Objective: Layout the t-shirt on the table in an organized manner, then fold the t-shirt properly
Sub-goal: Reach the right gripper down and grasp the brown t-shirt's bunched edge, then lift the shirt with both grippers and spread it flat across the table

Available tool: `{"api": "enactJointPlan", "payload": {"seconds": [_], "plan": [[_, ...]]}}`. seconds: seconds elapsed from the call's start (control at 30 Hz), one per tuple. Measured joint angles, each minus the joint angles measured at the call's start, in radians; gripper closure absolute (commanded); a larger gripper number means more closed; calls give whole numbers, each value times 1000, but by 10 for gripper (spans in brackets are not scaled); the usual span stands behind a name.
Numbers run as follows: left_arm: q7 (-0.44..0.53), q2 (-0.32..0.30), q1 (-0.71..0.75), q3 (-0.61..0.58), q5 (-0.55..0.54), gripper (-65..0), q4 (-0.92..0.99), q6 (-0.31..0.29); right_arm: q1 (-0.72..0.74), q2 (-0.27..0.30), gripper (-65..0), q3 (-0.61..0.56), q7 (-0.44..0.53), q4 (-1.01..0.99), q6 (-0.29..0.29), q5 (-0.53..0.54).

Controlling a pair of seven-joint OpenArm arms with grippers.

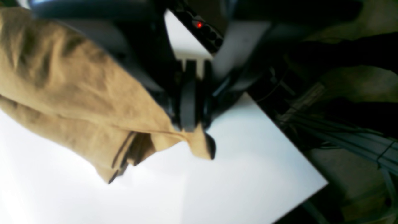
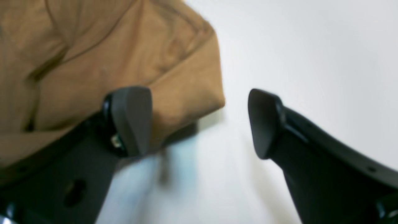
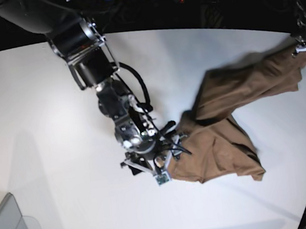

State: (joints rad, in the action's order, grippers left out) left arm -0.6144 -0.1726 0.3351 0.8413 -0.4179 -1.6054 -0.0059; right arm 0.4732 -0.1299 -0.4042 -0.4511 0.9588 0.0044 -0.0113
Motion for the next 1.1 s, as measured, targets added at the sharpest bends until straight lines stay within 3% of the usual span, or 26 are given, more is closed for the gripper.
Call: {"api": "enactJointPlan", "payload": {"seconds": [0.4,0.53,0.73,0.97,1.1], "plan": [[5,48,8,2,8,-1,-40,2,50,0,-469,0,273,-303,-1,1],[6,51,8,2,5,-1,-39,2,58,-10,-359,2,339,-360,0,15],[6,51,8,2,3,-1,-37,2,49,-29,-16,2,356,-376,7,11],[5,51,8,1,3,-1,-41,2,33,-25,0,2,359,-356,7,11],[-6,54,9,-2,2,-1,-128,2,-94,28,0,2,251,-101,5,10]]}}
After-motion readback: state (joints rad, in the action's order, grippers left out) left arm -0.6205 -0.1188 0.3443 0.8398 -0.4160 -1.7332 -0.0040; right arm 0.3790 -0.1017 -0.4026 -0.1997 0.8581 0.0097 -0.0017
